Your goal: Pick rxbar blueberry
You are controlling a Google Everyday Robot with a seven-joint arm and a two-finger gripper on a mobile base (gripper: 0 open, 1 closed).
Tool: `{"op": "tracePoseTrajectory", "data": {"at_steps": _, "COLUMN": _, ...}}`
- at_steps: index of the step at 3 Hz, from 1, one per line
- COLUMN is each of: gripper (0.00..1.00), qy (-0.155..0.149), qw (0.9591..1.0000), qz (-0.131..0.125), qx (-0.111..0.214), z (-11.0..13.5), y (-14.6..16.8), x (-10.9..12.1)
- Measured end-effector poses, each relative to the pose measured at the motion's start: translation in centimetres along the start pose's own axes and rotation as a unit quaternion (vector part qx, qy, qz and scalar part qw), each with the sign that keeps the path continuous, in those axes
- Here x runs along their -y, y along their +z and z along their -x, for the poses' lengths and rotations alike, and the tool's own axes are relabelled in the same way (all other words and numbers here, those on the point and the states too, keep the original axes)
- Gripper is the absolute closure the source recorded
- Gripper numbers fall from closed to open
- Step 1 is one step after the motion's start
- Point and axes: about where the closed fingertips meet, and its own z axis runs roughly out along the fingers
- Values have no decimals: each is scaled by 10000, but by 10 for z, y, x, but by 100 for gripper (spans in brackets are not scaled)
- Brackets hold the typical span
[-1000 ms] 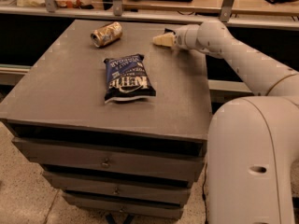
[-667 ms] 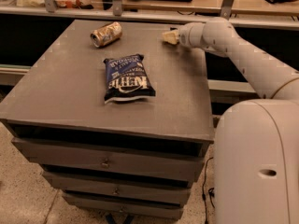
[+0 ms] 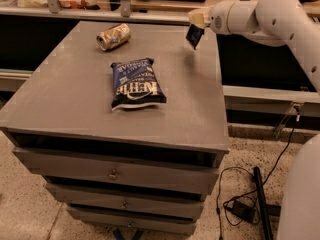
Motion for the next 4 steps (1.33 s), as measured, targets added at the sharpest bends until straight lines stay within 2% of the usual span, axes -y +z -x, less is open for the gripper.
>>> {"op": "tracePoseTrajectory", "data": {"at_steps": 1, "gripper": 100, "qy": -109, "qw": 9975, "qz": 700, "qx": 75, "z": 33, "y": -25, "x": -33}}
{"op": "tracePoseTrajectory", "data": {"at_steps": 2, "gripper": 100, "qy": -255, "qw": 9887, "qz": 1475, "qx": -31, "z": 57, "y": -45, "x": -63}}
{"op": "tracePoseTrajectory", "data": {"at_steps": 3, "gripper": 100, "qy": -409, "qw": 9807, "qz": 1905, "qx": -174, "z": 66, "y": -54, "x": -79}}
{"op": "tracePoseTrajectory", "data": {"at_steps": 4, "gripper": 81, "qy": -579, "qw": 9821, "qz": 1769, "qx": -302, "z": 71, "y": -72, "x": -76}}
